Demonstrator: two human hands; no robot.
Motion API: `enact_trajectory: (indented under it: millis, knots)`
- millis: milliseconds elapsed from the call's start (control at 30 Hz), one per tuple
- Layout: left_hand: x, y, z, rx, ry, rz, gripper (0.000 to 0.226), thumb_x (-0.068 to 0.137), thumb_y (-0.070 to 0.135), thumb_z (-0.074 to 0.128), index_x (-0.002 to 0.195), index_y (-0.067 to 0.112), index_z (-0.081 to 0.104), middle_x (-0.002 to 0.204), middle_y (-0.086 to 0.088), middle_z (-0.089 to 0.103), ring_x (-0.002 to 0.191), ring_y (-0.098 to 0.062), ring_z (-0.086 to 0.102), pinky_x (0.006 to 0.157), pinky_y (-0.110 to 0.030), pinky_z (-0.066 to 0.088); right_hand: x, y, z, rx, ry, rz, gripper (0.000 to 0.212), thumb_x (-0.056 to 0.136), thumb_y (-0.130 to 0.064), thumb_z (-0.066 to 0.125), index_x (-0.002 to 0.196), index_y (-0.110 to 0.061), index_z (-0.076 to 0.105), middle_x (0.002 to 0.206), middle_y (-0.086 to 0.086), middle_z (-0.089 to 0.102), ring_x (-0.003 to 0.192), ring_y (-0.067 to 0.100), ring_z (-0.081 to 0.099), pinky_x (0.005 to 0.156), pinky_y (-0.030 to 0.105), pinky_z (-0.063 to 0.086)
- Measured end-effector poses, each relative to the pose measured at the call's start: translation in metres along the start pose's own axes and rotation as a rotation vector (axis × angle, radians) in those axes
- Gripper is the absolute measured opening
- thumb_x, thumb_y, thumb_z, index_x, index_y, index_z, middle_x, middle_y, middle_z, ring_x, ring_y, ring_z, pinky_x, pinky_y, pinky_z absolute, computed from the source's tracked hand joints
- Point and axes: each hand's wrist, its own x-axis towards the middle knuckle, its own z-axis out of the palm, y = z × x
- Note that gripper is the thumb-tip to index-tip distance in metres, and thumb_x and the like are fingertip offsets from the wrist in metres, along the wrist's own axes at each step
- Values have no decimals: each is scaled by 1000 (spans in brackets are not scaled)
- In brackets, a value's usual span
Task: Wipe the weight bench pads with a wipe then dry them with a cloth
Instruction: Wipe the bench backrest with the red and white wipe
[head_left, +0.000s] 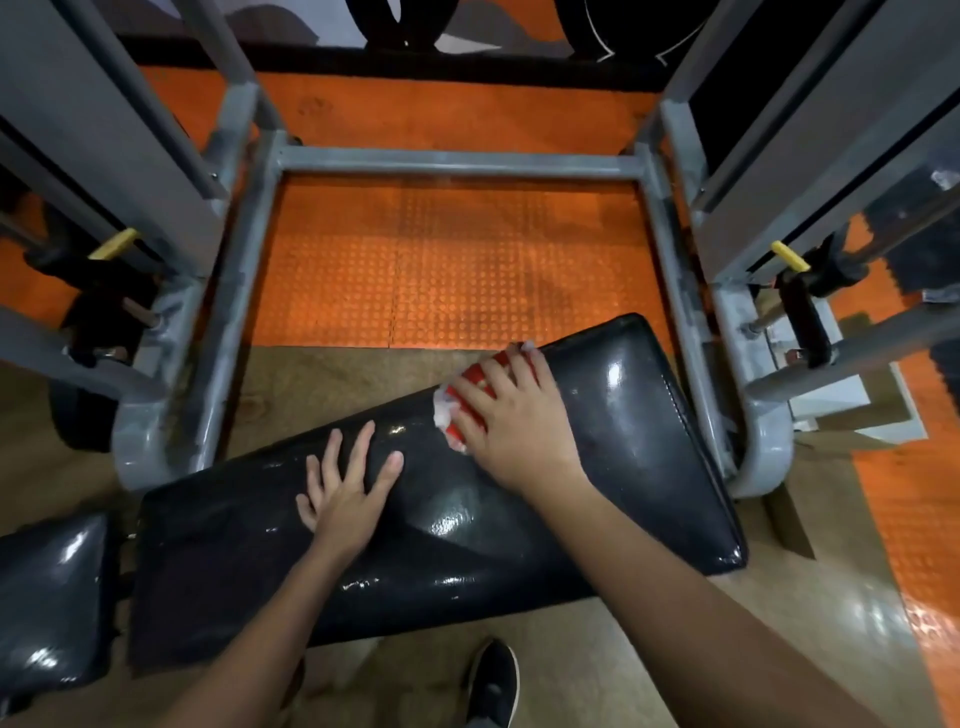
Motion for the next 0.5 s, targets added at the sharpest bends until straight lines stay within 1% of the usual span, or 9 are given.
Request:
enact_trajectory:
  millis: [67, 167, 233, 267, 333, 367, 400, 433, 500]
  knots:
    - [3, 1, -3, 1, -20, -7, 66, 83, 82, 32, 143, 70, 9, 166, 20, -7, 153, -17, -14, 120, -54, -6, -32, 20, -7, 66, 55, -74, 45, 100, -50, 45, 135, -33, 66, 149, 5, 56, 144, 35, 43, 123, 52, 27]
    - [6, 1, -6, 7, -63, -15, 79, 73, 92, 28, 144, 69, 3, 165, 20, -12, 153, -17, -18, 120, -55, -7, -49, 77, -21, 52, 134, 18, 45, 98, -51, 49, 137, -35, 65, 153, 4, 53, 147, 32, 42, 122, 52, 28]
    - [8, -2, -5, 3, -82, -17, 83, 71, 94, 26, 145, 67, 1, 165, 20, -13, 152, -16, -19, 119, -54, -8, -23, 96, -30, 5, 194, 194, 40, 95, -47, 53, 124, -29, 73, 139, 10, 63, 138, 39, 49, 121, 55, 28]
    - [9, -4, -4, 0, -79, -14, 83, 71, 94, 26, 146, 67, 2, 165, 20, -13, 152, -16, -18, 119, -54, -8, -5, 90, -32, -40, 199, 252, 35, 92, -45, 57, 110, -26, 78, 124, 14, 69, 127, 43, 55, 118, 56, 31]
    - [9, -7, 2, -5, -22, -4, 71, 82, 86, 28, 146, 67, 6, 166, 20, -8, 153, -15, -15, 119, -53, -7, 25, 57, -24, -94, 178, 225, 27, 84, -45, 65, 82, -23, 81, 90, 15, 74, 98, 42, 65, 111, 58, 37]
    - [9, -8, 7, -12, 43, 5, 61, 89, 77, 27, 146, 67, 9, 166, 20, -3, 154, -15, -11, 120, -53, -5, 32, 35, -16, -87, 154, 189, 30, 84, -46, 64, 79, -22, 80, 83, 14, 73, 91, 39, 65, 110, 58, 39]
    - [7, -9, 13, -17, 127, 15, 52, 95, 69, 25, 145, 66, 12, 166, 19, 3, 154, -15, -5, 120, -54, -2, 31, 14, -9, -52, 124, 160, 34, 87, -47, 58, 82, -22, 81, 85, 13, 73, 92, 39, 64, 111, 58, 38]
    - [5, -9, 18, -15, 209, 29, 47, 99, 63, 23, 146, 65, 15, 166, 17, 9, 155, -16, 0, 120, -54, 1, 23, -2, -1, -7, 96, 120, 38, 91, -46, 51, 93, -22, 80, 96, 13, 73, 102, 39, 63, 115, 57, 35]
    - [4, -10, 26, 6, 306, 68, 46, 103, 59, 18, 149, 60, 19, 166, 15, 16, 155, -16, 5, 119, -55, 5, -5, -7, 9, 47, 82, 26, 42, 96, -46, 46, 121, -25, 73, 130, 10, 67, 129, 38, 54, 121, 53, 27]
